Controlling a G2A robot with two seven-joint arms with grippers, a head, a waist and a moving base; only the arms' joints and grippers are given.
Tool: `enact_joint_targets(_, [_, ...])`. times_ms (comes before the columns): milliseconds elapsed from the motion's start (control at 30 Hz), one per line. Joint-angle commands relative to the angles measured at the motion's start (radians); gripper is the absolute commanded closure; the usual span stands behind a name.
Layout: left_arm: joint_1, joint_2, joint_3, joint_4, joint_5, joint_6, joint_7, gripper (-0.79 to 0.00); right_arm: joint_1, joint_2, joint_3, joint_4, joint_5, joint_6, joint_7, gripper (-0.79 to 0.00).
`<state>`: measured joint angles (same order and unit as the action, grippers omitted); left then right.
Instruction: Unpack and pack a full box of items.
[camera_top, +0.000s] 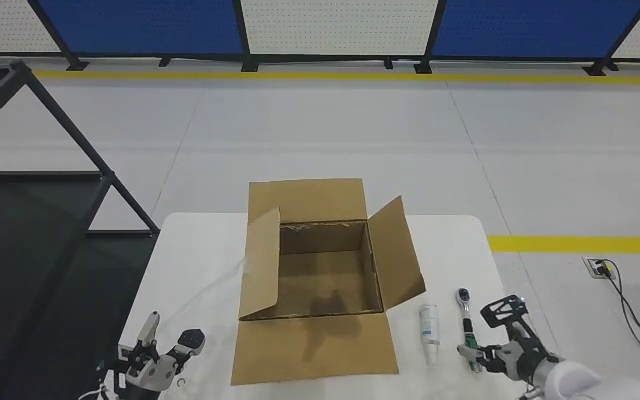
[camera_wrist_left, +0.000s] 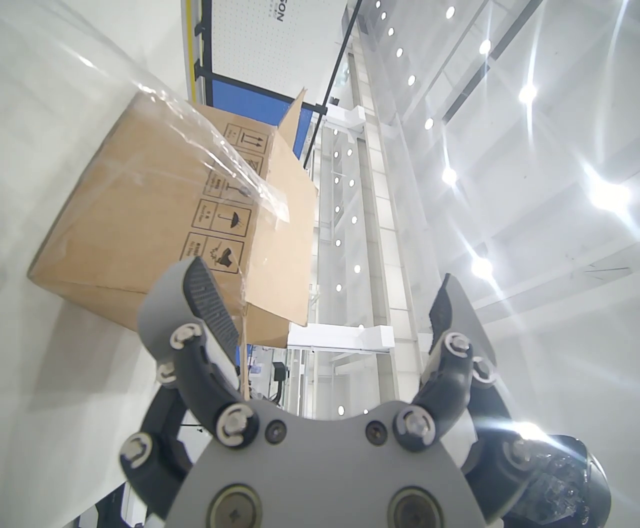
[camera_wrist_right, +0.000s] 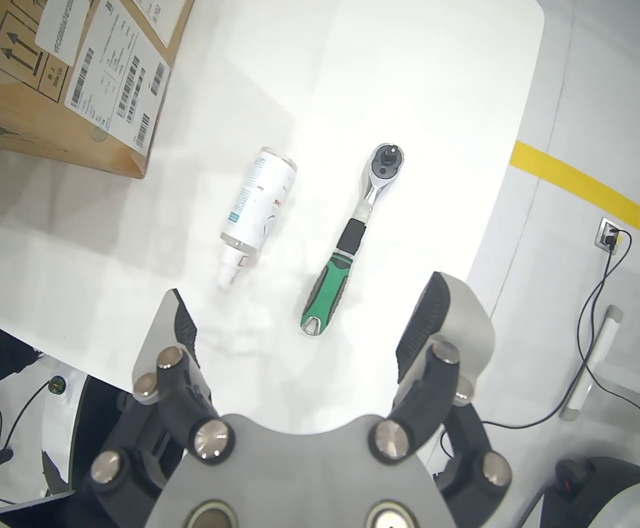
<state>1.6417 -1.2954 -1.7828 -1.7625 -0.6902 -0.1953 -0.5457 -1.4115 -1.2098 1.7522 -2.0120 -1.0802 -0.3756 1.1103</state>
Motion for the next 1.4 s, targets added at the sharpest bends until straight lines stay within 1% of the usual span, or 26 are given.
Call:
enact_joint_targets(0, [-0.004,0.000,-0.001,-0.008,-0.033,0.024,0.003,-0.785,0.044,0.002,-0.071,0.027,-0.042,-0.001,0.040,-0.785])
enact_joint_targets(100, [-0.005,0.001,-0.016,-0.012,-0.071,0.046,0.002,-0.785,0.140,0.001,-0.166,0.095,-0.077,0.018,0.113,-0.785])
enact_joint_targets(233, [0.004,0.001,-0.032,-0.010,-0.110,0.031,0.004,-0.785,0.267,-0.004,-0.271,0.213,-0.069,0.041,0.195,-0.785])
enact_joint_targets(367, [0.013,0.000,-0.037,-0.007,-0.128,0.027,0.007,-0.785,0.347,-0.008,-0.316,0.304,-0.027,0.080,0.225,-0.785])
enact_joint_targets(467, [0.012,0.000,-0.033,-0.004,-0.125,0.025,0.013,-0.785,0.370,-0.009,-0.334,0.341,-0.019,0.097,0.218,-0.785])
enact_joint_targets(500, [0.012,0.000,-0.031,-0.004,-0.124,0.024,0.015,-0.785,0.372,-0.009,-0.335,0.352,-0.019,0.112,0.213,-0.742])
enact_joint_targets(533, [0.012,0.000,-0.028,-0.005,-0.123,0.023,0.017,-0.785,0.374,-0.009,-0.336,0.361,-0.028,0.132,0.205,-0.662])
enact_joint_targets(567, [0.012,0.000,-0.025,-0.007,-0.120,0.022,0.018,-0.785,0.374,-0.009,-0.340,0.367,-0.027,0.140,0.194,-0.637])
enact_joint_targets(633, [0.012,-0.001,-0.021,-0.010,-0.117,0.022,0.019,-0.785,0.374,-0.008,-0.340,0.384,-0.015,0.141,0.177,-0.662])
enact_joint_targets(667, [0.011,-0.001,-0.019,-0.011,-0.115,0.024,0.021,-0.785,0.374,-0.007,-0.341,0.390,-0.015,0.142,0.171,-0.637])
enact_joint_targets(700, [0.011,0.000,-0.017,-0.012,-0.113,0.025,0.021,-0.785,0.374,-0.007,-0.341,0.396,-0.009,0.145,0.162,-0.579])
enact_joint_targets(733, [0.010,0.000,-0.015,-0.012,-0.110,0.024,0.023,-0.785,0.374,-0.006,-0.343,0.402,-0.009,0.145,0.158,-0.551])
enact_joint_targets(800, [0.008,-0.001,-0.013,-0.011,-0.104,0.018,0.030,-0.785,0.374,-0.005,-0.349,0.409,-0.011,0.153,0.147,-0.536])
enact_joint_targets(833, [0.008,-0.001,-0.011,-0.010,-0.102,0.015,0.032,-0.785,0.375,-0.005,-0.353,0.414,-0.014,0.158,0.146,-0.422])
enact_joint_targets(867, [0.008,-0.001,-0.009,-0.010,-0.101,0.013,0.033,-0.785,0.377,-0.005,-0.356,0.418,-0.017,0.162,0.144,-0.379])
enact_joint_targets(967, [0.009,-0.001,-0.007,-0.011,-0.100,0.008,0.034,-0.785,0.384,-0.003,-0.364,0.434,-0.015,0.166,0.144,-0.332])
enact_joint_targets(1033, [0.009,-0.001,-0.007,-0.011,-0.102,0.007,0.036,-0.785,0.389,-0.002,-0.366,0.443,-0.011,0.165,0.146,-0.249])
enact_joint_targets(1100, [0.009,-0.001,-0.007,-0.011,-0.103,0.005,0.037,-0.785,0.393,-0.001,-0.369,0.451,-0.008,0.164,0.151,-0.219])
enact_joint_targets(1233, [0.010,-0.001,-0.006,-0.011,-0.104,0.002,0.042,-0.785,0.400,0.002,-0.374,0.463,0.000,0.163,0.155,-0.200])
enact_joint_targets(1367, [0.009,-0.001,-0.007,-0.010,-0.108,-0.002,0.043,-0.785,0.407,0.005,-0.382,0.477,0.005,0.162,0.158,-0.225])
